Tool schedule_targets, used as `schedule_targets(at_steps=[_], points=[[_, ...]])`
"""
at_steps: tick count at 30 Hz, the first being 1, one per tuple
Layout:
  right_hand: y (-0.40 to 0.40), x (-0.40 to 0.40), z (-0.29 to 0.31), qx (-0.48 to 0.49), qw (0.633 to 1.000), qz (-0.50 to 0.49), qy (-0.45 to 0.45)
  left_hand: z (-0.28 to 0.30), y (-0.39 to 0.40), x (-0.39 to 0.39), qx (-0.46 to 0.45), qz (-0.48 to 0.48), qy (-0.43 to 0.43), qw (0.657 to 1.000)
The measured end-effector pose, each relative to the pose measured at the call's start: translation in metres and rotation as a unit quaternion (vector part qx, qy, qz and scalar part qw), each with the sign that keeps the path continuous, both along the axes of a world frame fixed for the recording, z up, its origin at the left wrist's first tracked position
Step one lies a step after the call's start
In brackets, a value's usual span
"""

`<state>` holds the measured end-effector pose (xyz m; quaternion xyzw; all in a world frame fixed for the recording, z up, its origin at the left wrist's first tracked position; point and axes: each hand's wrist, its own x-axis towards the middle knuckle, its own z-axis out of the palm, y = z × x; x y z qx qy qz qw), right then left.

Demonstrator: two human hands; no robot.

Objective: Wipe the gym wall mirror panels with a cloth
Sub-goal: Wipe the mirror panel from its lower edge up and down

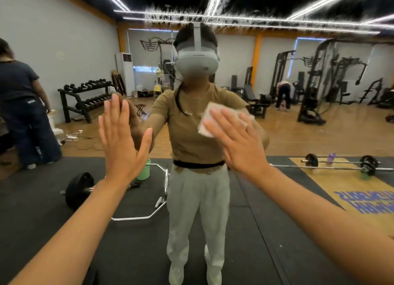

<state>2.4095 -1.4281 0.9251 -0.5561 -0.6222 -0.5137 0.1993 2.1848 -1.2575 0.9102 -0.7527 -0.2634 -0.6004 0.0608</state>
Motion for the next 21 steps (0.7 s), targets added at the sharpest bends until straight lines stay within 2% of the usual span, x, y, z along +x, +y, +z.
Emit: schedule_targets(at_steps=[3,5,7,10,14,17,19,21], points=[[0.025,-0.019,0.075,0.082,0.996,-0.001,0.034,-0.001,0.000,-0.003,0.002,0.004,0.011,1.000],[0.042,-0.034,0.097,0.108,0.993,-0.003,0.050,0.000,0.000,-0.003,0.009,0.013,0.012,1.000],[0.051,-0.048,0.095,0.117,0.990,0.012,0.083,0.000,0.000,-0.002,0.010,0.014,0.015,1.000],[0.054,-0.061,0.053,0.098,0.991,0.035,0.089,0.001,-0.001,-0.005,0.013,0.004,0.021,1.000],[0.054,-0.062,-0.065,-0.039,0.997,-0.003,-0.059,0.002,0.003,-0.015,0.027,-0.003,0.043,0.999],[0.045,-0.055,-0.138,-0.185,0.960,-0.044,-0.204,0.002,0.006,-0.020,0.034,0.003,0.060,0.998],[0.041,-0.050,-0.153,-0.232,0.936,-0.062,-0.257,0.002,0.006,-0.022,0.036,0.007,0.072,0.997],[0.042,-0.050,-0.142,-0.244,0.924,-0.065,-0.289,0.001,0.007,-0.024,0.038,0.012,0.084,0.996]])
